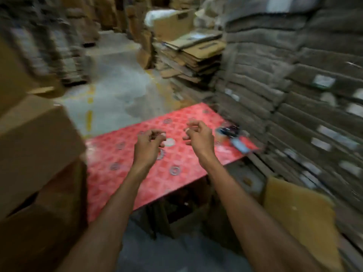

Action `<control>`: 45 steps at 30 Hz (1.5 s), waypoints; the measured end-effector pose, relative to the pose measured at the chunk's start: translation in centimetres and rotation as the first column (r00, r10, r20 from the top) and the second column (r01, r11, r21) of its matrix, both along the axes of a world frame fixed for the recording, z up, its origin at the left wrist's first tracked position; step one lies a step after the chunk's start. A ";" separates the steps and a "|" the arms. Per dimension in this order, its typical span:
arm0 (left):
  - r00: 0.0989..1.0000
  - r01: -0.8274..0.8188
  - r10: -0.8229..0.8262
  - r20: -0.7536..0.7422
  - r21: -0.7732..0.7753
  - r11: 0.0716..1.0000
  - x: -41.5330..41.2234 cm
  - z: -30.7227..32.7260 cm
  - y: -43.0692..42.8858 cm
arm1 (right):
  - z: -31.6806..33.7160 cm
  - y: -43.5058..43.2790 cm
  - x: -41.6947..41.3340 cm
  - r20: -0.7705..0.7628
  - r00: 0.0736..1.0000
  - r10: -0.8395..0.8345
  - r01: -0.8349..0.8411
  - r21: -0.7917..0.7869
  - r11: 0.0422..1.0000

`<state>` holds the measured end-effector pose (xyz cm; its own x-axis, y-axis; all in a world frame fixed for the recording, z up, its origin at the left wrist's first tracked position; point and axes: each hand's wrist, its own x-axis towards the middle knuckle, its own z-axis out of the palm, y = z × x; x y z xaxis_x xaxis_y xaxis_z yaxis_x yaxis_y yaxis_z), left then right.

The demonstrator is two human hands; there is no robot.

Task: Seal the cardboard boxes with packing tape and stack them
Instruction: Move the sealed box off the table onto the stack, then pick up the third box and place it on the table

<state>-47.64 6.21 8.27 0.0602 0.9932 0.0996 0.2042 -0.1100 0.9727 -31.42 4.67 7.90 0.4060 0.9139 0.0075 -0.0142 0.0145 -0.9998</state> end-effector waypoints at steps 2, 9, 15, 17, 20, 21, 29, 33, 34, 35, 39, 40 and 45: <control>0.991 0.133 -0.133 -0.001 -0.086 0.987 7.7 -3.0 -0.2 | -3.2 -2.3 6.9 0.015 0.993 -0.119 0.120 -0.072 0.990; 0.882 0.416 -0.465 -0.077 -0.338 0.844 25.1 -12.1 -3.4 | -12.4 -11.3 23.0 -0.005 0.876 -0.482 0.452 -0.339 0.825; 0.737 0.484 -0.659 -0.147 -0.565 0.668 31.4 -20.7 -6.7 | -19.2 -17.0 29.6 0.063 0.794 -0.604 0.538 -0.535 0.651; 0.708 0.476 -0.692 -0.140 -0.630 0.614 33.0 -22.7 -7.5 | -21.2 -17.9 30.9 0.090 0.777 -0.623 0.550 -0.579 0.602; 0.664 0.441 -0.736 -0.130 -0.727 0.527 35.4 -26.5 -7.9 | -24.1 -19.0 33.0 0.096 0.744 -0.661 0.558 -0.634 0.535; 0.645 0.429 -0.752 -0.135 -0.751 0.503 36.1 -27.9 -8.0 | -25.1 -19.4 33.8 0.099 0.736 -0.670 0.553 -0.658 0.511; 0.575 0.348 -0.809 -0.122 -0.858 0.377 40.9 -39.5 -10.3 | -37.0 -24.6 41.7 0.136 0.707 -0.694 0.467 -0.827 0.314; 0.645 0.239 -0.744 -0.174 -0.879 0.413 44.0 -46.5 -11.5 | -44.5 -27.5 45.5 0.221 0.732 -0.645 0.447 -0.869 0.211; 0.673 0.191 -0.716 -0.186 -0.891 0.411 44.5 -48.2 -11.7 | -46.2 -28.2 46.2 0.234 0.715 -0.658 0.456 -0.870 0.187; 0.705 0.145 -0.682 -0.194 -0.902 0.406 44.8 -49.9 -12.0 | -47.9 -28.9 47.0 0.248 0.690 -0.680 0.472 -0.866 0.163; 0.795 0.099 -0.589 -0.142 -0.929 0.357 45.7 -54.5 -13.2 | -53.3 -31.2 49.2 0.225 0.676 -0.701 0.439 -0.887 0.139; 0.813 0.103 -0.569 -0.124 -0.931 0.350 45.8 -55.2 -13.5 | -54.1 -31.5 49.4 0.211 0.683 -0.700 0.432 -0.888 0.154; 0.899 0.103 -0.430 -0.089 -0.909 0.404 46.9 -52.6 -13.0 | -53.6 -31.5 49.6 0.257 0.642 -0.722 0.585 -0.773 0.245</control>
